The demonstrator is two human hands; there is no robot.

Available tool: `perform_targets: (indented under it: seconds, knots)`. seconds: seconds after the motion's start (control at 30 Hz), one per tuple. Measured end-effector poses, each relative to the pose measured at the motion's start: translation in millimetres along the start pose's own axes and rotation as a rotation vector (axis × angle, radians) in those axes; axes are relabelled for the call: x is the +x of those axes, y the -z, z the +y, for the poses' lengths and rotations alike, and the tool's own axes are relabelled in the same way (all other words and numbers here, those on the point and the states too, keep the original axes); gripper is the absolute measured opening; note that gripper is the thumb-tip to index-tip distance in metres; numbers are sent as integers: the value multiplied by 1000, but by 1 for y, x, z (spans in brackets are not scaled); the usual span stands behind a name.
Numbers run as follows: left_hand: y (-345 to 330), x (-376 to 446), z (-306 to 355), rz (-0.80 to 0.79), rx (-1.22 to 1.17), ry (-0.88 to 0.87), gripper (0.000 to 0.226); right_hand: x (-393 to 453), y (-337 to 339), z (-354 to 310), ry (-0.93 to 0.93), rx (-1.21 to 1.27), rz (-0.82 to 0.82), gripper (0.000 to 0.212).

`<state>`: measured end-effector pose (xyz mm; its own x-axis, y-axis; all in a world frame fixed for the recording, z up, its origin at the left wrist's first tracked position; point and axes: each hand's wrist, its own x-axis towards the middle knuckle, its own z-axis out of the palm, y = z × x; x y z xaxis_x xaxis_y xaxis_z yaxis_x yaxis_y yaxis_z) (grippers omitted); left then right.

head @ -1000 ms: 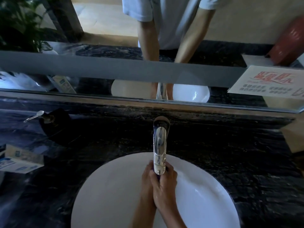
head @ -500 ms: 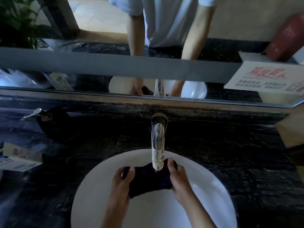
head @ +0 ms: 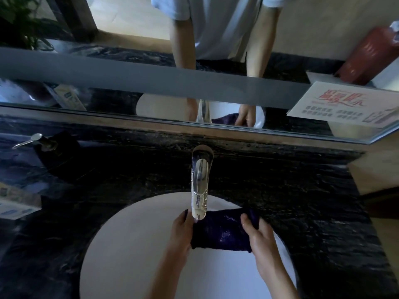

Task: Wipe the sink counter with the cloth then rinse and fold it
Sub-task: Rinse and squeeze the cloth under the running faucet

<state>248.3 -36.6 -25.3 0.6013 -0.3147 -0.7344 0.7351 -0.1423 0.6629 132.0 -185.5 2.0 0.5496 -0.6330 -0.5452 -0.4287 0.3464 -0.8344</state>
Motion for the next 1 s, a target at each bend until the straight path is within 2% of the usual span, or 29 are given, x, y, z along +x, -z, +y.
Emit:
perform_targets:
  seconds: [0.1,0.2,0.4,0.53,0.67,0.8,0.9,1.0]
  knots:
    - [21,-9,13,-32,-85,5,21,6,-18,4,-34,66,1,18]
    - [53,-23,24,-107,-126,24,30,8,-49,12,-172,269,-100,25]
    - [92,-31,33,72,-211,-65,26,3,-104,19,-308,242,-244,24]
    - [93,-19,24,85,-281,-17,30,6,-97,11,-246,250,-254,24]
    - [68,0,3,70,-298,13,33,0,-73,4,-117,108,-120,23]
    - [26,9,-13,35,-278,44,29,-18,-49,-9,45,-29,-11,9]
    - [0,9,-22,-55,-253,105,27,-34,-42,-16,61,3,17,14]
    - [-12,4,-21,-160,-314,169,25,-44,-39,-23,-1,159,-1,15]
